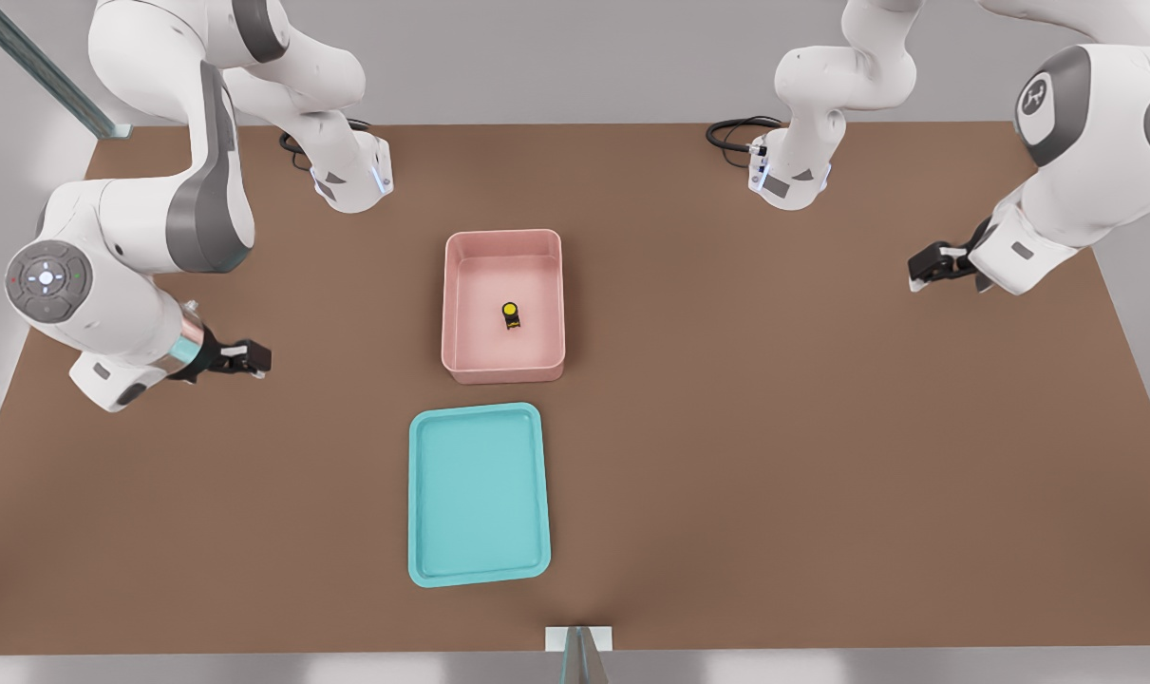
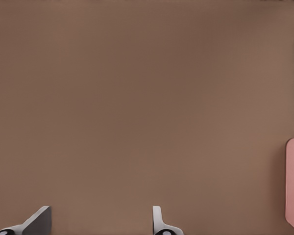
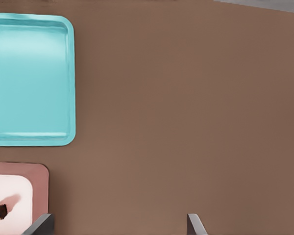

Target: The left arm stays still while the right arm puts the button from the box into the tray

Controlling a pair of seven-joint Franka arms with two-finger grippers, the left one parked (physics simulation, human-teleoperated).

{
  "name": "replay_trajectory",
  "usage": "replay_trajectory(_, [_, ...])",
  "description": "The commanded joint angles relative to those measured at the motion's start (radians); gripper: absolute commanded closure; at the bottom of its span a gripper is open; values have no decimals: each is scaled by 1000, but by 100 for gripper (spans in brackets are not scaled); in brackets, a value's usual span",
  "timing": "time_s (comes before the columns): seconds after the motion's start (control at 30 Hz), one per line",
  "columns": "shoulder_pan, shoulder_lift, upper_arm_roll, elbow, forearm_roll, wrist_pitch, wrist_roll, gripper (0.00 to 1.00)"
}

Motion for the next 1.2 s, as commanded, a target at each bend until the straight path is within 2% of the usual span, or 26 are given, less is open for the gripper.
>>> replay_trajectory(0.0, [3, -1, 1, 1, 2, 70, 25, 0])
replay_trajectory(0.03, [14, -2, 6, -5, 1, 67, 22, 0])
replay_trajectory(0.07, [70, 1, 113, -15, 45, 56, 30, 0])
replay_trajectory(0.1, [263, 5, 159, 4, 41, 65, 158, 0])
replay_trajectory(0.13, [347, 19, 162, -1, 50, 74, 235, 0])
replay_trajectory(0.17, [385, 19, 159, 1, 39, 27, 346, 0])
replay_trajectory(0.2, [420, 22, 242, 2, 63, 22, 384, 0])
replay_trajectory(0.23, [440, 10, 266, -39, 165, 2, 562, 0])
replay_trajectory(0.27, [516, -25, 290, -178, 152, 105, 715, 3])
replay_trajectory(0.33, [611, -90, 290, -498, 34, 402, 932, 2])
replay_trajectory(0.37, [611, -128, 245, -651, 33, 577, 929, 1])
replay_trajectory(0.43, [681, -163, 66, -794, 33, 686, 893, 1])
replay_trajectory(0.47, [695, -196, 18, -889, 51, 814, 909, 2])
replay_trajectory(0.5, [706, -194, -25, -910, 65, 847, 909, 2])
replay_trajectory(0.6, [720, -127, -30, -913, 166, 961, 919, 2])
replay_trajectory(0.73, [738, -102, -30, -987, 165, 1081, 901, 2])
replay_trajectory(0.97, [735, -7, -33, -999, 146, 1167, 640, 4])
replay_trajectory(1.17, [738, 21, -33, -1025, 31, 1170, 622, 1])
